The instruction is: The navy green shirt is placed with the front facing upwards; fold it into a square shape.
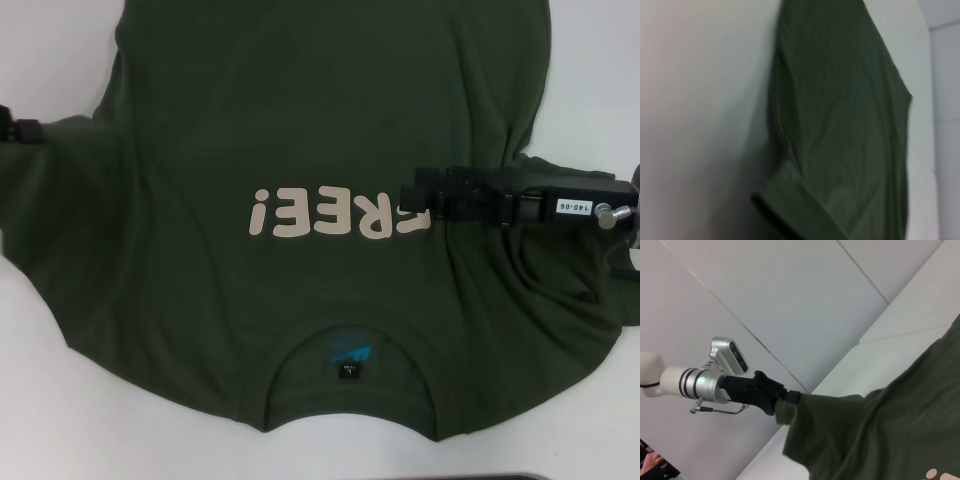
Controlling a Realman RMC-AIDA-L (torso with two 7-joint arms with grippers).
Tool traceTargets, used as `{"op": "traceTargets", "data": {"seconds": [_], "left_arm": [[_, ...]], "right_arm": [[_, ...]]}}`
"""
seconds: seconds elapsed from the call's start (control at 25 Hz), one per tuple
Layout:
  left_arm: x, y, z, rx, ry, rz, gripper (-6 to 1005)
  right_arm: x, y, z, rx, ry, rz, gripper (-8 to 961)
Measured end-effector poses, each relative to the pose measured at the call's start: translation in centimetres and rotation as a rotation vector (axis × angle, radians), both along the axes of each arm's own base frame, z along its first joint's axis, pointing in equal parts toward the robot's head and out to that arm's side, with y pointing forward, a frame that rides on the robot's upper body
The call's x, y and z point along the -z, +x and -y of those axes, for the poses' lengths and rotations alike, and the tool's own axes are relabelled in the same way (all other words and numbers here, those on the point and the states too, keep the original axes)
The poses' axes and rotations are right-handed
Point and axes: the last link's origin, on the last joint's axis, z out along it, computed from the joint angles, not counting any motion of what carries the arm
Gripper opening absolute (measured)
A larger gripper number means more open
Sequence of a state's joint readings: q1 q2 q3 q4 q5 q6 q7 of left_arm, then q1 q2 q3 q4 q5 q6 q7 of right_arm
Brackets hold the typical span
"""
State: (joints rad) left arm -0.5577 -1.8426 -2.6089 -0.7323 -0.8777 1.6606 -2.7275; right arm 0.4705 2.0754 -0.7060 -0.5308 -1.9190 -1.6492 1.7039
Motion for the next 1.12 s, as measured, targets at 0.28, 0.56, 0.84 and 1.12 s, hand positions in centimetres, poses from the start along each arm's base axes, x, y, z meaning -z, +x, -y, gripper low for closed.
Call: {"op": "traceTargets", "data": {"seconds": [0.28, 0.56, 0.84, 1.12], "left_arm": [[3.1, 2.3, -0.1, 0.033, -0.03, 0.107, 23], [6.9, 4.9, -1.5, 0.063, -0.019, 0.157, 24], [10.1, 5.6, -2.8, 0.034, 0.012, 0.153, 24], [12.5, 5.8, -3.3, 0.019, 0.033, 0.099, 27]], "right_arm": [[0.1, 0.0, 0.0, 0.002, -0.001, 0.004, 915], [0.2, 0.1, 0.1, 0.002, -0.009, 0.01, 915], [0.2, 0.3, 0.4, 0.009, -0.014, 0.005, 915], [0.3, 0.3, 0.5, 0.018, -0.021, 0.002, 915]]}}
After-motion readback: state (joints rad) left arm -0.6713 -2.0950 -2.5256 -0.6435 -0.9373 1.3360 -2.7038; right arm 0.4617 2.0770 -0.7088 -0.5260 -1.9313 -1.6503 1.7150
